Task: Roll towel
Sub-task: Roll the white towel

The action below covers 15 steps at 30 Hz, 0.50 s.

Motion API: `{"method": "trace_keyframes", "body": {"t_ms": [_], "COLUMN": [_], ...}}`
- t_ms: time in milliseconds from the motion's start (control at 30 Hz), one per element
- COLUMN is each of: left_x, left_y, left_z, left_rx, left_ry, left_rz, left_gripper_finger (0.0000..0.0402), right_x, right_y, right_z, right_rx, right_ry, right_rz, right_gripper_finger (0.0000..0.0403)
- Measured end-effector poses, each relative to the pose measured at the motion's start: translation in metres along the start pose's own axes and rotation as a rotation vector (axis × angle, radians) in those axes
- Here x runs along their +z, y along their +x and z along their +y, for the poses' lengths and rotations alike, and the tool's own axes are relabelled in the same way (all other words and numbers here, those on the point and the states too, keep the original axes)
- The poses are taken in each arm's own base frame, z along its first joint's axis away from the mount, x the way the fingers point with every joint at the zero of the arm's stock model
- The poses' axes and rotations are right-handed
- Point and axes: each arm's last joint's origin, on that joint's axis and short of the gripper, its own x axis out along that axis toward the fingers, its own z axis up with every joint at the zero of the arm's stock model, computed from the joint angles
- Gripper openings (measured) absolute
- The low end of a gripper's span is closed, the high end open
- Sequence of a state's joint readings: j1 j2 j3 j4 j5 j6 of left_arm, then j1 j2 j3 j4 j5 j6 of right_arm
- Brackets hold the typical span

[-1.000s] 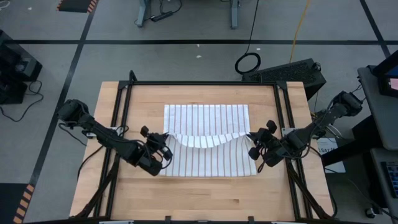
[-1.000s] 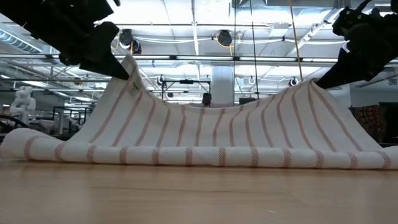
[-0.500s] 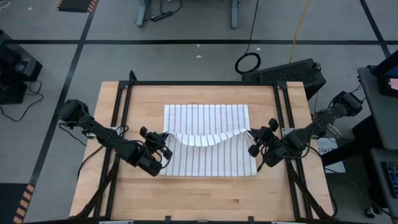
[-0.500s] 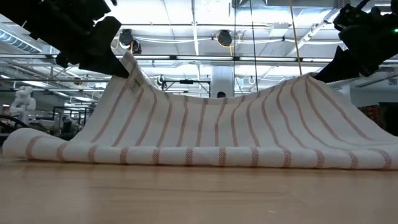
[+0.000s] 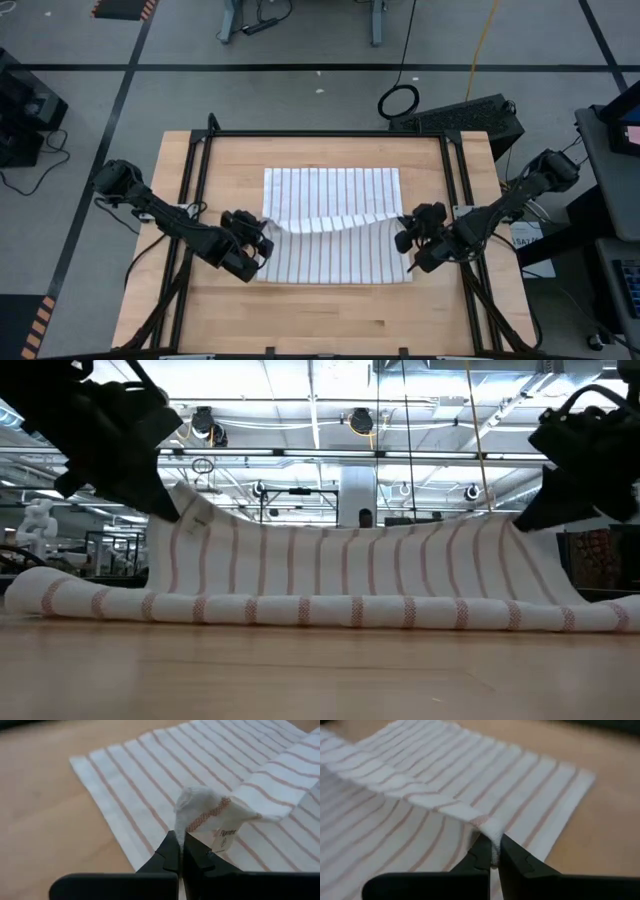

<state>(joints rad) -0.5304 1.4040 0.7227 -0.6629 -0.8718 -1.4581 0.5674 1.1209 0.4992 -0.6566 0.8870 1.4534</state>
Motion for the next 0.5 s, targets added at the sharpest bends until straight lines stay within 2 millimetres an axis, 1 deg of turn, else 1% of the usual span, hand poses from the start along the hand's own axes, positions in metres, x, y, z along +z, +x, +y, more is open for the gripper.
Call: {"method": "trace_keyframes", "body": {"t_ms": [133,233,367,500], "left_x": [-0.0003,-0.0005,-0.0017,-0.0031], "left_y": [0.0002,0.0009,0.0018,0.0022], "left_z": [-0.0003,-0.0002,-0.0002,-0.0002], "left_rx": [-0.003,-0.001,-0.003,-0.006], "left_ry": [-0.058,-0.061,-0.066,-0.069], "left_rz": [0.015,0.044,0.12,0.187], "left_gripper_finger": [0.0002,0.0002,0.0002,0.0002], "right_x": [-0.001,-0.0006,-0.0008,-0.0028], "right_y": [-0.0009,-0.0013,-0.0015,-0.0019], "right_z": [0.0003,0.0003,0.0012,0.0025], "right_rx": [0.008,0.008,0.014,0.019], "right_ry": [0.222,0.334,0.361,0.368], "right_rz": [0.074,0.079,0.098,0.178], "right_gripper_finger": [0.0004,0.0004,0.0004,0.0004]}}
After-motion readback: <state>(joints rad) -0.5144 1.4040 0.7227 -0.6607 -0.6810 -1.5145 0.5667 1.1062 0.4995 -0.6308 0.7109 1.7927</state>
